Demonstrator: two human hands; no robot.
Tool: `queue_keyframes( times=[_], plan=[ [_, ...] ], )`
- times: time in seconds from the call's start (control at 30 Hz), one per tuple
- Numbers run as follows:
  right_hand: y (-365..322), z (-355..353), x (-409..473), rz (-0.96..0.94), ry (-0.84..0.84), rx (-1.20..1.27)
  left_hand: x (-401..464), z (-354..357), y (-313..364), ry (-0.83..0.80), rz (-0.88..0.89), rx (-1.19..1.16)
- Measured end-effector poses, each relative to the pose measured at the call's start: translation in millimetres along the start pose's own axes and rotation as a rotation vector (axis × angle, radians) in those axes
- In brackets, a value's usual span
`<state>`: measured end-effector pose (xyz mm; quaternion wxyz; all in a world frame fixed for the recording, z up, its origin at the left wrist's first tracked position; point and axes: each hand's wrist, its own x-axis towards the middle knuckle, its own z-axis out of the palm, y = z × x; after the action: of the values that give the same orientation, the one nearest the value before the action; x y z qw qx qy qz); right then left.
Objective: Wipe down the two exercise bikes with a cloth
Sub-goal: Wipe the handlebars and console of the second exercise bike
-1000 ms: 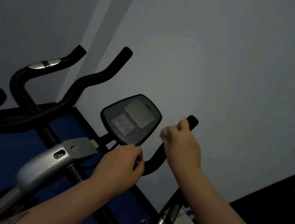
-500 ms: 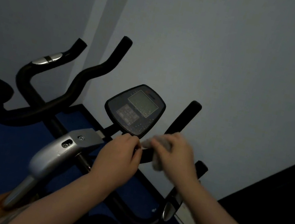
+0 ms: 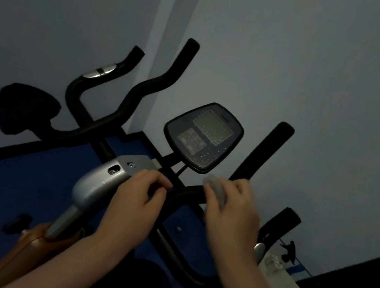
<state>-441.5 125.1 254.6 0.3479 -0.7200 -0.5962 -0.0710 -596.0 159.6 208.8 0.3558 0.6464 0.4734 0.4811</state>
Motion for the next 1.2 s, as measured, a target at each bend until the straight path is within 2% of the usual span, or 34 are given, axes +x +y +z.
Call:
queue_keyframes(
  times=[0.13, 0.27, 0.4, 0.43, 0.53, 0.57, 0.67, 0.7, 0.8, 0.83, 0.93, 0.97, 1.1, 1.13, 1.2],
  plan=[
    [-30, 27, -24, -0.131, -0.163, 0.102, -13, -18, -1, -0.051, -0.101, -0.041],
    [-35, 26, -32, -0.248, -0.299, 0.165, -45, -27, 0, 0.015, -0.11, -0.019],
    [-36, 14, -20, -0.406, -0.609, 0.272, -70, -26, -7, 0.122, -0.169, -0.042],
    [-32, 11, -6, -0.399, -0.601, 0.246, -75, -26, -7, 0.138, -0.188, -0.037],
    [-25, 5, 14, -0.365, -0.363, 0.099, -87, -21, -7, 0.186, -0.213, -0.008],
    [-26, 6, 7, -0.387, -0.379, 0.082, -89, -19, -6, 0.196, -0.204, 0.011],
    [-36, 13, -16, -0.526, -0.726, 0.217, -91, -20, -6, 0.204, -0.199, 0.012],
    [-39, 11, -9, -0.533, -0.767, 0.242, -91, -20, -6, 0.204, -0.204, 0.016],
    [-40, 8, 32, -0.515, -0.58, 0.223, -90, -22, -7, 0.218, -0.191, 0.084],
    [-41, 8, 40, -0.532, -0.569, 0.167, -89, -22, -7, 0.215, -0.184, 0.097],
    [-44, 20, 36, -0.52, -0.741, 0.044, -87, -23, -7, 0.194, -0.17, 0.103],
    [-46, 28, 33, -0.488, -0.752, 0.041, -87, -23, -8, 0.191, -0.171, 0.102],
    [-54, 51, 29, -0.379, -0.564, 0.081, -86, -23, -8, 0.182, -0.151, 0.121],
    [-53, 52, 28, -0.379, -0.55, 0.073, -86, -23, -8, 0.177, -0.148, 0.115],
    [-47, 47, 31, -0.407, -0.63, 0.035, -85, -24, -8, 0.151, -0.139, 0.117]
  ],
)
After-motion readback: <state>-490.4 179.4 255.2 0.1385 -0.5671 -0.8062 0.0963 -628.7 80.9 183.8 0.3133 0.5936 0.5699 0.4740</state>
